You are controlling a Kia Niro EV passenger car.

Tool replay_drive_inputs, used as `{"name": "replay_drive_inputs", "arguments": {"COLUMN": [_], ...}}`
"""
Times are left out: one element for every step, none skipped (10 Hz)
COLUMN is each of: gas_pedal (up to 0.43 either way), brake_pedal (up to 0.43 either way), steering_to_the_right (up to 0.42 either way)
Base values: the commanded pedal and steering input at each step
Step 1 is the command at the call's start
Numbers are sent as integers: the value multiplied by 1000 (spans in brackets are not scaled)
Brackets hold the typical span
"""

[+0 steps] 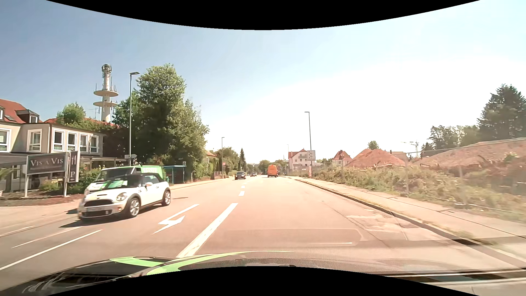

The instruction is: Follow the waypoints while adhering to traffic rules and regulations

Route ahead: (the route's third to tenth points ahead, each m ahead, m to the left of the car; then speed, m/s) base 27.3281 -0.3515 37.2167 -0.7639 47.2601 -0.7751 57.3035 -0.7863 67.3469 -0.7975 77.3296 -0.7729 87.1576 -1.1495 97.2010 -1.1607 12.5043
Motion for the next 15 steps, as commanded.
{"name": "replay_drive_inputs", "arguments": {"gas_pedal": [280,268,248,228,197,177,169,138,110,79,39,0,0,0,0], "brake_pedal": [0,0,0,0,0,0,0,0,0,0,0,0,0,0,0], "steering_to_the_right": [-10,-9,-8,-5,-3,-3,-2,-2,-3,-2,-2,-3,-2,-2,-2]}}
